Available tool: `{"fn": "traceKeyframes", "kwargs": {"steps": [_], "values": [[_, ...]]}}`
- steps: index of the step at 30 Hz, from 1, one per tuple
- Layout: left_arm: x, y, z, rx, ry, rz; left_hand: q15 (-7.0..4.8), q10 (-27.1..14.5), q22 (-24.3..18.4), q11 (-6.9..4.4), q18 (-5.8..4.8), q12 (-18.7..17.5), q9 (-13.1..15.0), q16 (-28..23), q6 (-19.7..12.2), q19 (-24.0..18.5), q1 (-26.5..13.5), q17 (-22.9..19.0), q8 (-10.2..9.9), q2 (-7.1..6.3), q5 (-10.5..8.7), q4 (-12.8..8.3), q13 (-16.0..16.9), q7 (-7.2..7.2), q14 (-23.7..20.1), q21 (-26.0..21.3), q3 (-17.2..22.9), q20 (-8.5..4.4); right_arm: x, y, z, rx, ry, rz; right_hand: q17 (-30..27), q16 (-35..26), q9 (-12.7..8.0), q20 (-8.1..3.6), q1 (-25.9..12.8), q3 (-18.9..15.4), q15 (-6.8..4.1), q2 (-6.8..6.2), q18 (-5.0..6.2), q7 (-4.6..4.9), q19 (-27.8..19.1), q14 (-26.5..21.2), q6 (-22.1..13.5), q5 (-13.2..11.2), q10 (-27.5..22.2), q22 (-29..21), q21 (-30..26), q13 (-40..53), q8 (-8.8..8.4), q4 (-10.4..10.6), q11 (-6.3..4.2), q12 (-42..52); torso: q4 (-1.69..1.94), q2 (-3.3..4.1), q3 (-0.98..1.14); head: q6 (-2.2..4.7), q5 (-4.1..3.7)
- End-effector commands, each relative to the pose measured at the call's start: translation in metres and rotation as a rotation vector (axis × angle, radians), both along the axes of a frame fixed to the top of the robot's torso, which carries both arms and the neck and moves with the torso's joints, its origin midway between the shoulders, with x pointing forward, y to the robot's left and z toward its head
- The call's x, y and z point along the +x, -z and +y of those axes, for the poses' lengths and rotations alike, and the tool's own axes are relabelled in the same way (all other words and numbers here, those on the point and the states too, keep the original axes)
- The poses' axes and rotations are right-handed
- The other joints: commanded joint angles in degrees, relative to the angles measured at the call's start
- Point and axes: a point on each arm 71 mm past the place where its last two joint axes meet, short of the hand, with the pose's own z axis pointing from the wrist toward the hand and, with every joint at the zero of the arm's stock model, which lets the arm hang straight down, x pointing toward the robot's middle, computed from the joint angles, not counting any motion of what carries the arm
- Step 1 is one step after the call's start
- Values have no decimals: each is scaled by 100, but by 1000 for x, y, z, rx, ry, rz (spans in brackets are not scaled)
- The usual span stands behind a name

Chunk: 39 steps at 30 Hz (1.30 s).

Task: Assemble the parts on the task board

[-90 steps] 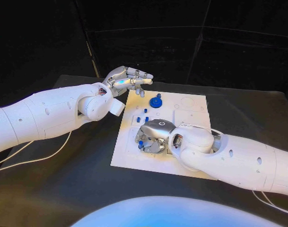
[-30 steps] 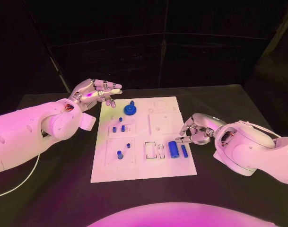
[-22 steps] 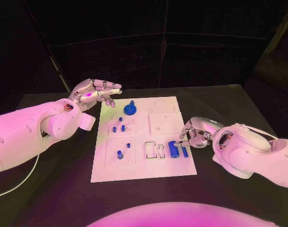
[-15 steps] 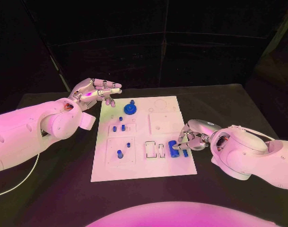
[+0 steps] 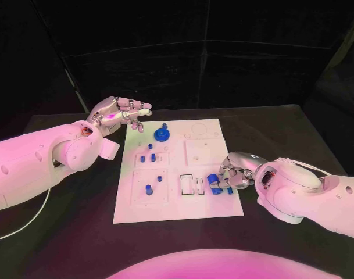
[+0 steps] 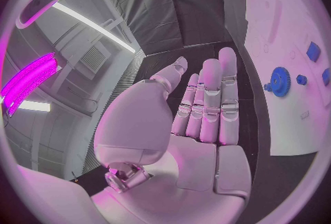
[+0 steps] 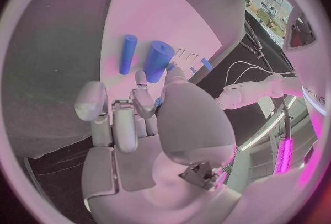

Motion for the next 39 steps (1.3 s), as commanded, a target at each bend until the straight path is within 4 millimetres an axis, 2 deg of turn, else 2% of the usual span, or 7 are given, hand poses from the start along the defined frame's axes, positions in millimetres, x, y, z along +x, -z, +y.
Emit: {"fn": "traceKeyframes", "kwargs": {"steps": [1,6,13,18,23,29,39], "values": [[0,-1,0,-8,7,-1,-2,-40,-9,-21,33,35,-3,38,-39,-14,-12,-7,35,51,-6,25,-5,13,-41,-22,-25,28,0,3,2,-29,-17,14,585,25,6,-17,-44,-33,12,29,-105,-24,44,418,3,-14,25,12,40,14,39,-5,-1,33,-6,-2,1,-20,25],[0,-1,0,-7,8,2,-2,-41,-9,-21,33,36,-3,39,-40,-14,-13,-8,35,51,-6,26,-5,13,-41,-22,-26,28,-1,8,5,-29,-20,21,594,29,8,-18,-48,-34,12,36,-106,-24,47,420,2,-16,33,19,43,30,43,-2,-1,42,-3,-2,-4,-37,24],[-2,-1,-2,-8,19,10,-1,-45,-12,-19,32,40,-3,41,-43,-14,-21,-10,36,47,-6,30,-6,15,-45,-25,-35,29,-2,13,9,-7,-9,13,636,48,44,-30,18,-11,-3,179,-111,-49,59,426,54,72,105,51,64,193,104,-18,-23,126,0,0,-1,-43,34],[-2,-1,-2,-7,21,12,1,-49,-15,-18,32,44,-3,43,-46,-14,-30,-12,38,46,-6,38,-5,16,-47,-29,-43,30,-2,12,10,22,8,-13,699,74,102,-57,94,5,-38,340,-121,-100,93,438,188,313,208,114,102,381,180,-30,-67,217,-8,-4,-7,-56,36],[-2,-1,-2,-7,21,12,1,-49,-15,-18,32,44,-3,43,-46,-14,-30,-12,38,46,-6,38,-5,16,-47,-29,-43,30,-4,4,12,91,23,-77,786,111,172,-101,262,41,-89,436,-137,-169,152,455,347,581,384,210,157,676,245,-71,-129,380,-1,-8,2,-56,45],[-2,-1,-1,-8,20,11,1,-49,-15,-18,32,44,-3,43,-46,-14,-30,-12,38,46,-6,38,-5,16,-47,-29,-43,30,-9,-8,20,219,17,-157,788,111,223,-141,403,58,-124,488,-143,-202,165,453,383,872,422,234,172,755,234,-87,-165,391,6,-19,-6,-31,55],[-2,-1,-2,-9,22,10,1,-49,-15,-18,32,44,-3,43,-46,-14,-30,-12,38,46,-6,38,-5,16,-47,-29,-43,30,-12,-9,40,283,-10,-137,798,115,240,-147,378,40,-125,518,-146,-196,171,455,382,935,434,247,180,782,215,-42,-162,391,0,-1,-6,1,77]]}}
